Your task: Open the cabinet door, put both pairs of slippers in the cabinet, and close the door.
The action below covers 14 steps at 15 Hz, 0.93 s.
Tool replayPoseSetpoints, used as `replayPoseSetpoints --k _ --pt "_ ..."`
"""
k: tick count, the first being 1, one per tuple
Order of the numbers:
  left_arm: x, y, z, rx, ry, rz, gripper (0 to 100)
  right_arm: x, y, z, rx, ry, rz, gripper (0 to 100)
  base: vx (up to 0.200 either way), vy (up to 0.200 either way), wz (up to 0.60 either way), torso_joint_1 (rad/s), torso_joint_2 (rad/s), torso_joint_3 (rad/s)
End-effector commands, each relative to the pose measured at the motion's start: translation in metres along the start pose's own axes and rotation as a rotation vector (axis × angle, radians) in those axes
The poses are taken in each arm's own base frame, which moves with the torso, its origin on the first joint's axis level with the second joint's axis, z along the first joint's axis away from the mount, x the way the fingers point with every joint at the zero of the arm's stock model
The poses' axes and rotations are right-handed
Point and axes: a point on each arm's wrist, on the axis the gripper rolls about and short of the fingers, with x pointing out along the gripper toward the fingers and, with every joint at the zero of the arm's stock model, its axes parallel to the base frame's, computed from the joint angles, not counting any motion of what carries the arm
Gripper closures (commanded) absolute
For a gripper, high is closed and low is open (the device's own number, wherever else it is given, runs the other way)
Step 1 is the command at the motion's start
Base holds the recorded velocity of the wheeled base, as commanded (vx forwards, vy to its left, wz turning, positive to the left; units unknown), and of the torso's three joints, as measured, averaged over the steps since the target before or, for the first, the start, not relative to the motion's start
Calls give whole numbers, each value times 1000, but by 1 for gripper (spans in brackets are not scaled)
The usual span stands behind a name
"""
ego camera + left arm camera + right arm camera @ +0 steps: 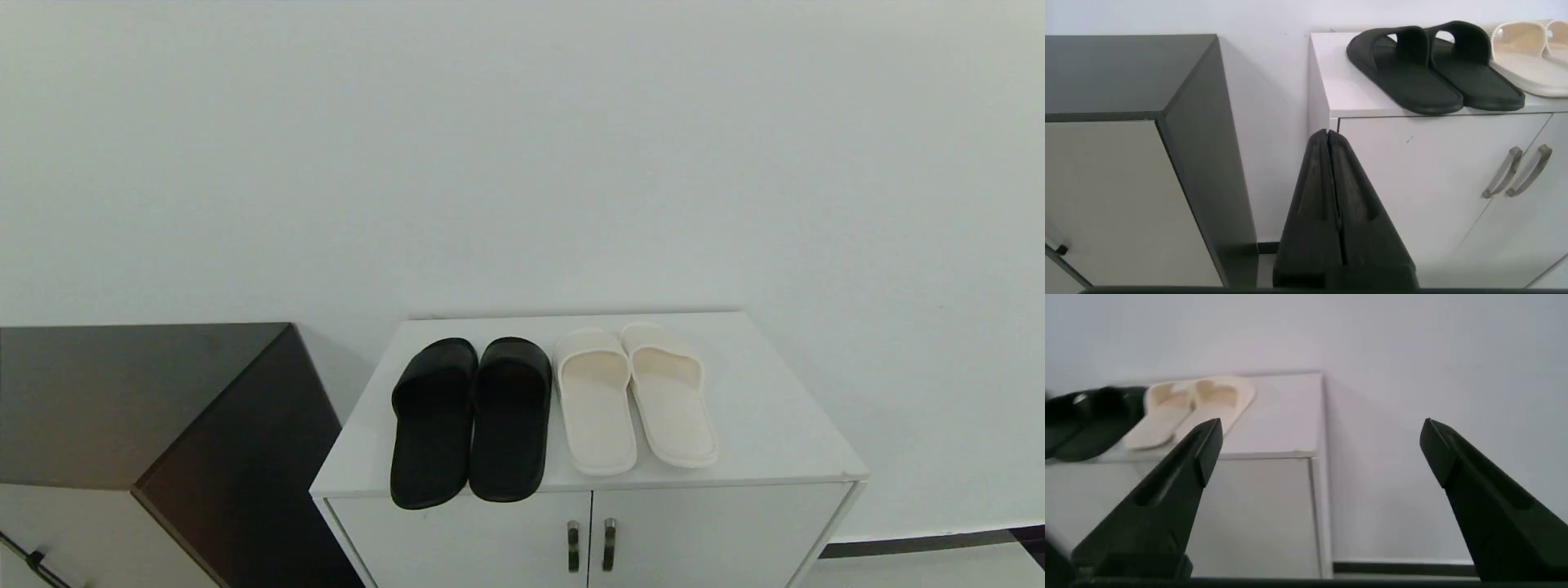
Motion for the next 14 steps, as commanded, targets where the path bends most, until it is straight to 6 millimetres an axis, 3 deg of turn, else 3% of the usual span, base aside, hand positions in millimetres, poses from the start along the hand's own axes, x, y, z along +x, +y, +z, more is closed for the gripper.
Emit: replayPoseSetpoints --k 1,4,5,6,7,9,14 --pt "0 0 0 0 0 0 100 52 1 30 45 244 153 0 0 0 0 0 0 0" --pt "0 0 0 0 0 -1 100 95 9 36 55 322 310 0 0 0 0 0 0 0" --pt "0 0 0 0 0 -1 100 118 21 36 76 356 380 0 0 0 0 0 0 0" --pt "0 0 0 0 0 -1 100 126 28 36 83 364 393 0 0 0 0 0 0 0" --pt "0 0 0 1 0 -3 100 144 54 35 92 366 384 0 0 0 0 0 0 0" --pt "0 0 0 1 -2 -3 100 158 95 33 94 349 384 0 0 0 0 0 0 0" --pt "0 0 0 1 -2 -3 100 200 154 30 85 385 336 0 0 0 0 0 0 0"
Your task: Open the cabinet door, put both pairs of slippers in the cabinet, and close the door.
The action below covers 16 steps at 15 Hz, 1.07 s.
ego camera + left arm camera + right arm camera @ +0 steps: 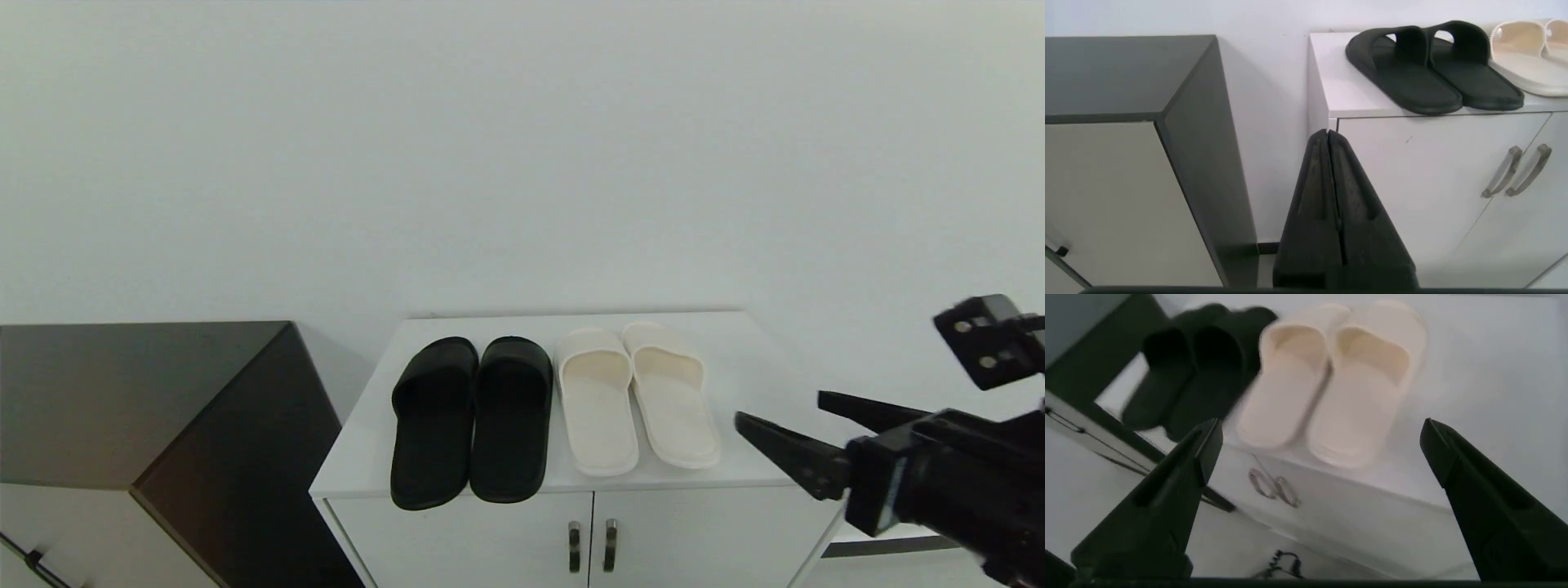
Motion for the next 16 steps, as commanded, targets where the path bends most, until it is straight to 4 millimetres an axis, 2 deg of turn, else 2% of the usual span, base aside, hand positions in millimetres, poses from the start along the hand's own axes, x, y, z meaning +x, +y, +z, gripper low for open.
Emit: replayPoseSetpoints --k 1,3,6,10,14,16 --pt "0 0 0 -1 0 1 100 51 27 -12 -28 83 -34 0 0 0 0 0 0 0" --pt "0 0 0 -2 0 1 100 66 32 -15 -24 100 -50 0 0 0 0 0 0 0" --pt "0 0 0 -1 0 1 100 105 40 -24 -34 84 -144 0 0 0 0 0 0 0" --pt "0 0 0 -2 0 1 100 143 40 -30 -33 67 -233 0 0 0 0 0 0 0" --pt "0 0 0 -2 0 1 100 169 34 -32 -32 59 -290 0 0 0 0 0 0 0" --pt "0 0 0 -2 0 1 100 176 36 -34 -29 58 -294 0 0 0 0 0 0 0"
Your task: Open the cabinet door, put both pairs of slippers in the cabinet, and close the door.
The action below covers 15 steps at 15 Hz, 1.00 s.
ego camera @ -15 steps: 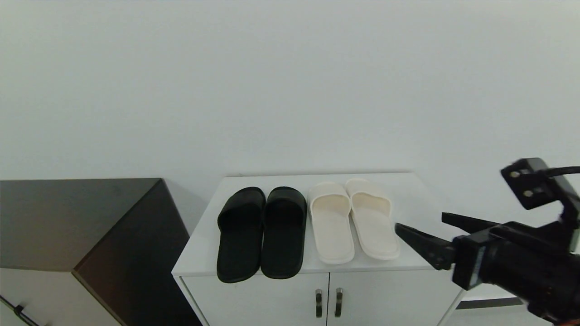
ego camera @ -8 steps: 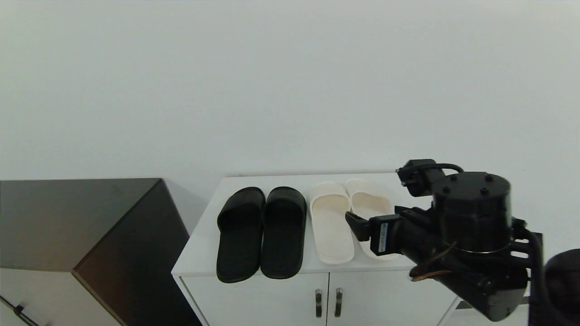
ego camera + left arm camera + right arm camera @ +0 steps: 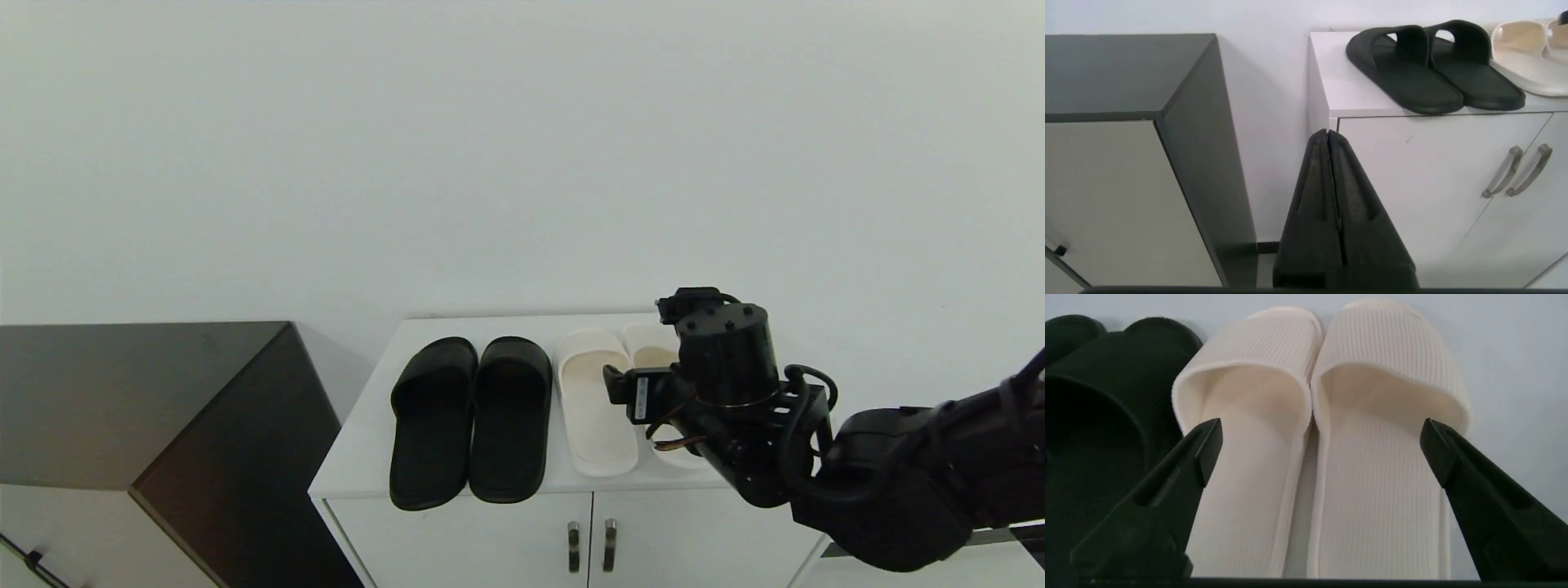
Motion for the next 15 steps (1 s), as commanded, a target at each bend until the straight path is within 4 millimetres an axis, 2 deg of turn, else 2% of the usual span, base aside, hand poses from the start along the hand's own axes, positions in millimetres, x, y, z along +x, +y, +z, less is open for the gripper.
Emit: replayPoseSetpoints --k 1,15 --pt "0 0 0 0 -2 1 100 12 3 -7 -9 14 -12 0 0 0 0 0 0 0" --pt "0 0 0 -2 0 1 100 72 4 -15 -42 8 -13 0 0 0 0 0 0 0"
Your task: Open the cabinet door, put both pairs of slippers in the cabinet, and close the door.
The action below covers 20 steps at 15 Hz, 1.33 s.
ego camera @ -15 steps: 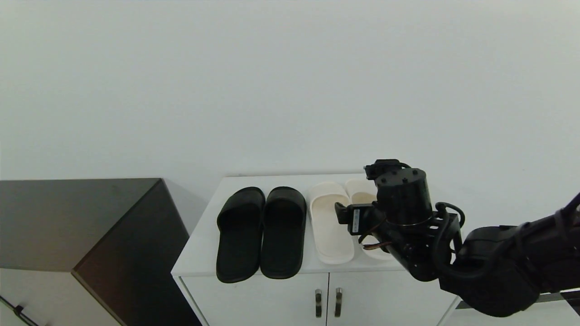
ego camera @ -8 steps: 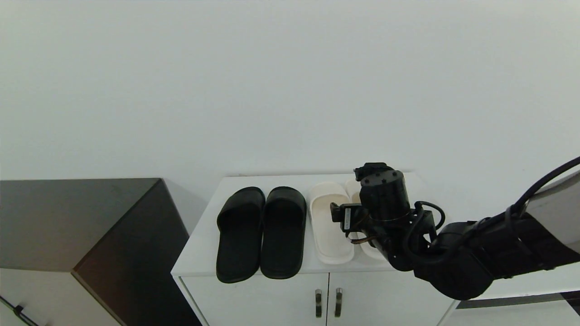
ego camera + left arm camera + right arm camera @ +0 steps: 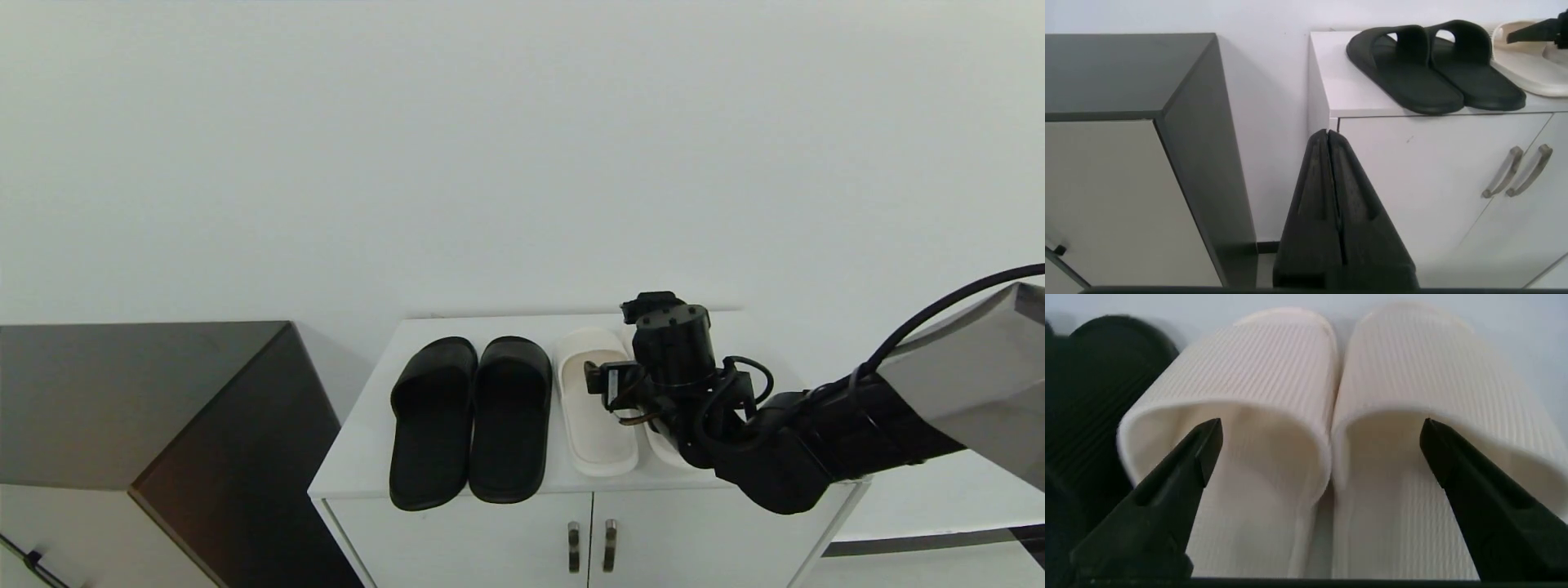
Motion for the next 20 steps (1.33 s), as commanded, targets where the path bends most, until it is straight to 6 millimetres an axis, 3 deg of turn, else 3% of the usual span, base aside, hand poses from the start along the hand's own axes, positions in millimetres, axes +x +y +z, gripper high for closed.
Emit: replayPoseSetpoints --k 1,5,9,12,15,17,20 --pt "0 0 0 0 0 1 100 10 0 -6 -17 5 -7 100 0 0 0 0 0 0" --pt "0 0 0 0 0 1 100 18 -3 -1 -13 -14 -22 100 0 0 0 0 0 0" --pt "0 0 0 4 -2 1 100 -12 -9 22 -25 -66 -13 100 0 0 0 0 0 0" --pt "0 0 0 6 -2 1 100 -65 -17 33 -61 -81 52 100 0 0 0 0 0 0" --pt "0 0 0 3 -2 1 100 -123 -20 42 -69 -90 303 100 0 0 0 0 0 0" --pt "0 0 0 3 -2 -1 100 -140 -24 46 -69 -95 394 100 0 0 0 0 0 0" --pt "0 0 0 3 -2 1 100 -163 -30 30 -97 -36 554 100 0 0 0 0 0 0"
